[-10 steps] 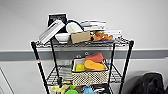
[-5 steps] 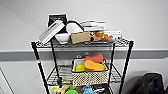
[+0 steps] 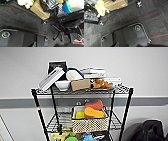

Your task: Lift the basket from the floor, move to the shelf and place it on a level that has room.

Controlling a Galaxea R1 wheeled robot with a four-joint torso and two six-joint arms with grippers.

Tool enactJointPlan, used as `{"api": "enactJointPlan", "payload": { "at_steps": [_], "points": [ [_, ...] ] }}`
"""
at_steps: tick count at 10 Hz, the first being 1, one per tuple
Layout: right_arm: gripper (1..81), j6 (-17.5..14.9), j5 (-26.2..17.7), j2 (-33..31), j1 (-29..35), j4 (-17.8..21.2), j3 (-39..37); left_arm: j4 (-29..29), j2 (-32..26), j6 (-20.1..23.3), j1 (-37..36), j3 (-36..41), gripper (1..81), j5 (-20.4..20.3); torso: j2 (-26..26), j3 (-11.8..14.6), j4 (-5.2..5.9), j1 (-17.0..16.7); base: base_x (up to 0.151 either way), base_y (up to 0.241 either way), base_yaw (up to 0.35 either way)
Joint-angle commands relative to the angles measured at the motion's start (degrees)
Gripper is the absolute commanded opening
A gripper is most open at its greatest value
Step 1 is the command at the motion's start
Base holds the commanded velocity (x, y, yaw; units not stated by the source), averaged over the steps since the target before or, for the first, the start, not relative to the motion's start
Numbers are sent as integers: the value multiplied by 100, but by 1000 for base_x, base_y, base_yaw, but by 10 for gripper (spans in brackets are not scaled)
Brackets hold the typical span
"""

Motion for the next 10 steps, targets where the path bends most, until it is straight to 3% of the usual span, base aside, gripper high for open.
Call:
{"api": "enactJointPlan", "payload": {
  "at_steps": [1, 6, 10],
  "points": [
    [811, -13, -351, 1029, -94, -532, -1509, 104, 924, 93, 38, -1582, 811, 214, 0, 0, 0, 7, 0, 0, 0],
    [811, -48, -543, 2049, -262, -936, -2881, 25, 2225, 58, 100, -3938, 811, 1014, -5, 2, 0, 7, 0, 0, 0],
    [811, -31, -597, 2216, -306, -936, -3005, 42, 2894, 67, 161, -4986, 811, 1023, -7, 2, 0, 7, 0, 0, 0]
  ]
}}
